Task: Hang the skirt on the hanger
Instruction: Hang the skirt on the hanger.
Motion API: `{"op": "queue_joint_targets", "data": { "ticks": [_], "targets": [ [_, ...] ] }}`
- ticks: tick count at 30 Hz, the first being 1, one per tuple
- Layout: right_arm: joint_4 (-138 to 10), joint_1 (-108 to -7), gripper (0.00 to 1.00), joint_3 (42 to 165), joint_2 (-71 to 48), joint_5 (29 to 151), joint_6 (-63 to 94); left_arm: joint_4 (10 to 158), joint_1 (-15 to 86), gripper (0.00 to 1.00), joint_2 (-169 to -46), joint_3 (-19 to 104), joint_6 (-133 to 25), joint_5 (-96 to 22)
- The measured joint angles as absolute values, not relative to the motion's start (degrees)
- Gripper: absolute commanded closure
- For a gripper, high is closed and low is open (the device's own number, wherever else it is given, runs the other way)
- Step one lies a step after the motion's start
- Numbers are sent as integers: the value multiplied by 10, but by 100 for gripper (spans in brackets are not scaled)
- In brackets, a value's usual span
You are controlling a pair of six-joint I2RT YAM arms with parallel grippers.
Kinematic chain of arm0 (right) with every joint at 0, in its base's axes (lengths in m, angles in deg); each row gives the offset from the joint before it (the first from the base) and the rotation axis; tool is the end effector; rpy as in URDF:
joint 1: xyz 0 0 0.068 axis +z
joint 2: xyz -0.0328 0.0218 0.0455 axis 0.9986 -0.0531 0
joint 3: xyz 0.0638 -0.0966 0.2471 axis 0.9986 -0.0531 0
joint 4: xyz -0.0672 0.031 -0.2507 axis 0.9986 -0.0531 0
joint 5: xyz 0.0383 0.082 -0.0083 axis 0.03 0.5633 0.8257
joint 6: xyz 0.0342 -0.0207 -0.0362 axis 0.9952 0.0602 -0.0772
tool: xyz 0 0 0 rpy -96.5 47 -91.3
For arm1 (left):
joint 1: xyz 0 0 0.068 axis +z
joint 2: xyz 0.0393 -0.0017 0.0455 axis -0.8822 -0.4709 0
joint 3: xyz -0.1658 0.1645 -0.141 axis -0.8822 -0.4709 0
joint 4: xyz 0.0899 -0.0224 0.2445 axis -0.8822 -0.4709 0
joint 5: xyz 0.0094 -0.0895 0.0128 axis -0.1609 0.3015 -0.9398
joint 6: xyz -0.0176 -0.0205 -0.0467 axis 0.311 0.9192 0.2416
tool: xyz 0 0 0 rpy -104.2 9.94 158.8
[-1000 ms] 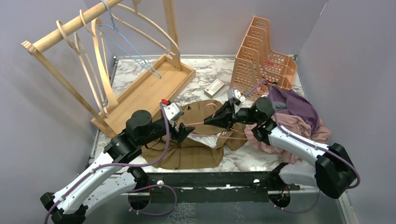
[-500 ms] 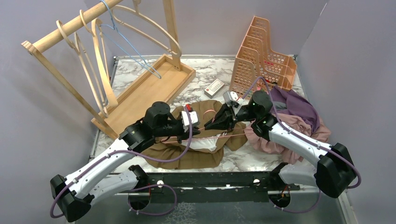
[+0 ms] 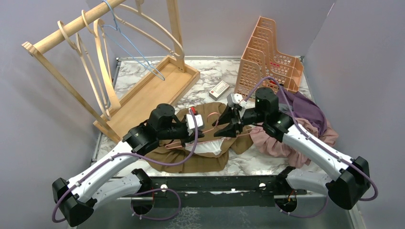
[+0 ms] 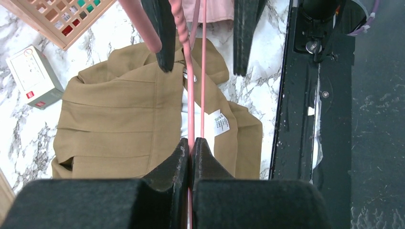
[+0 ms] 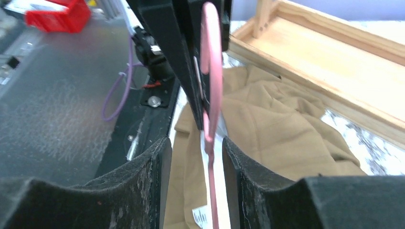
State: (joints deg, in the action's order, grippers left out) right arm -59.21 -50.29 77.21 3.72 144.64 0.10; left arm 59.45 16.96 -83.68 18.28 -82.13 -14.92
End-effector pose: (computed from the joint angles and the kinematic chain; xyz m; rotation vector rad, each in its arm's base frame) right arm 0.1827 0.1753 0.3218 -1.3939 1.2303 1.3091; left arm 0.1273 -0.1523 0.3193 1.3349 1.5675 -0.8381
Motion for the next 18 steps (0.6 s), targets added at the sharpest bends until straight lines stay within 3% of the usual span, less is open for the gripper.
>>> {"op": "queue_joint_targets", "data": {
  "ticks": [7, 15, 18],
  "targets": [
    [-790, -503, 60, 828, 76, 1331, -110, 594, 170, 100, -811, 180, -822, -157],
    [-910, -503, 80, 841, 79, 1243, -185, 593, 170, 100, -812, 180, -823, -155],
    [-926, -502, 95, 846, 77, 1230, -198, 593, 170, 100, -816, 180, -816, -154]
  ]
}}
